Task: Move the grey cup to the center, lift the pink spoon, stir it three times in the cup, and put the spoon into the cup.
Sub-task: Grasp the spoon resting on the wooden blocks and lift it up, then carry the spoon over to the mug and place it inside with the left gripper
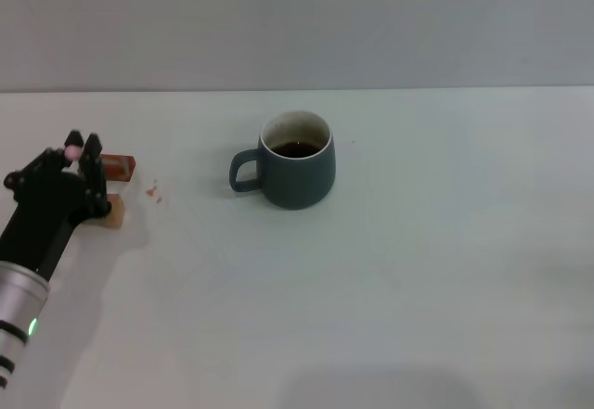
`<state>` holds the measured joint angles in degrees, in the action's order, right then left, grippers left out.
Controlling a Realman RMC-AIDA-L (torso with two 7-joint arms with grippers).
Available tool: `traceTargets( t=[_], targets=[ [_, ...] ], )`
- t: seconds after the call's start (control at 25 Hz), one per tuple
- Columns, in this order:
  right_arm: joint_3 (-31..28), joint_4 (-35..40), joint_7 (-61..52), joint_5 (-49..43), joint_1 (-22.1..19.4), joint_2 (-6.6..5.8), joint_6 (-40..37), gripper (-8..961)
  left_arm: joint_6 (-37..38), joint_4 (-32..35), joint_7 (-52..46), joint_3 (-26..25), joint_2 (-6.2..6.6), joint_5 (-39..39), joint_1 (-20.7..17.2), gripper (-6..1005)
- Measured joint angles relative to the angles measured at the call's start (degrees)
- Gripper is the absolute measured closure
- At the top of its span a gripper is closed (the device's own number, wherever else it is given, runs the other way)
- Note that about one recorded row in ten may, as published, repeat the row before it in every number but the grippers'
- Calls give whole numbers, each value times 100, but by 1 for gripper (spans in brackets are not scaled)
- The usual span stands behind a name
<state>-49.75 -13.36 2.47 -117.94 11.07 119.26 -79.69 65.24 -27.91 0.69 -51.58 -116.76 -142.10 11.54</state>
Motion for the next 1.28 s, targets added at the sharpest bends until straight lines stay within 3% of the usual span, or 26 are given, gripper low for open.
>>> traceTargets(
  t=[0.48, 0.88, 1.28],
  targets=[
    [-50, 18, 2, 21, -41, 0, -56, 954, -795, -1620, -52, -308, 414, -831, -292, 844],
    [-234, 80, 5, 36, -57, 0, -14, 955, -1713, -3142, -480, -716, 507, -2107, -736, 838],
    [-463, 177, 7, 151, -181, -1, -4, 956, -2043, -3349, -782, -685, 567, -2333, -535, 832]
  ],
)
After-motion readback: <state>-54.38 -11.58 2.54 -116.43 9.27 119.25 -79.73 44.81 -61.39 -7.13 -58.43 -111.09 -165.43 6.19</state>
